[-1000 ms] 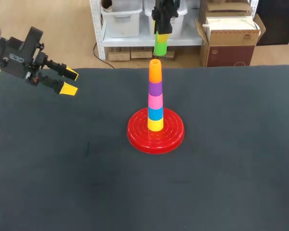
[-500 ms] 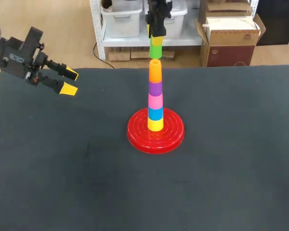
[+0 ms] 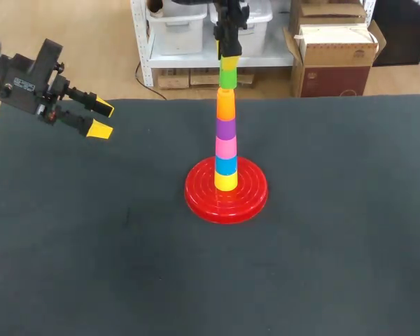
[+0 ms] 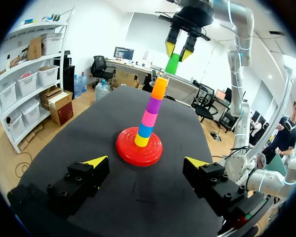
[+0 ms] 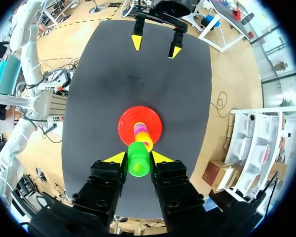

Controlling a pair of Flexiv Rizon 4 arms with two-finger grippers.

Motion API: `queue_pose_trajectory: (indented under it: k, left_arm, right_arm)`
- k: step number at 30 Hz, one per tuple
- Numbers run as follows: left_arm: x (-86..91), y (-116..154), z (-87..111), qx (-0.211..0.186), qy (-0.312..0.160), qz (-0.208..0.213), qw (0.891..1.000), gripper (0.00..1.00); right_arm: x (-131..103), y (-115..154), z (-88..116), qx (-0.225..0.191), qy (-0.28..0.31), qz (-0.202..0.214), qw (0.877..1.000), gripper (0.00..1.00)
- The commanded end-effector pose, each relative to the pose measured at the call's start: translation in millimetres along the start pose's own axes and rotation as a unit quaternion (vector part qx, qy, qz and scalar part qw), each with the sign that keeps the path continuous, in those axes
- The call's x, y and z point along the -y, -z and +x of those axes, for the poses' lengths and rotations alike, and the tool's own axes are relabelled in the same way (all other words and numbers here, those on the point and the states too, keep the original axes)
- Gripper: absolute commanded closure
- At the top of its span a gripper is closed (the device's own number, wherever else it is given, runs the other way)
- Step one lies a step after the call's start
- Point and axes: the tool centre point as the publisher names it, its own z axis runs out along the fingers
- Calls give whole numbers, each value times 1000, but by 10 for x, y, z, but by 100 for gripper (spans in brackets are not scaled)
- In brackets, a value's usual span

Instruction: Pick up and stack the cylinders on the red base in this order: pink,purple,orange,green

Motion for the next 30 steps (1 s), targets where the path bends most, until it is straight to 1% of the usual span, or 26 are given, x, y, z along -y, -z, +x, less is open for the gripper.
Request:
queue_pose_trajectory:
  k: [1, 30]
  left_arm:
    - [-21, 2, 6, 0, -1, 3, 1000, 0]
    - [-21, 2, 6, 0, -1, 3, 1000, 0]
  right_arm:
    - [21, -23, 17, 2, 0, -2, 1000, 100]
    - [84, -150, 13, 7, 7, -21, 1000, 100]
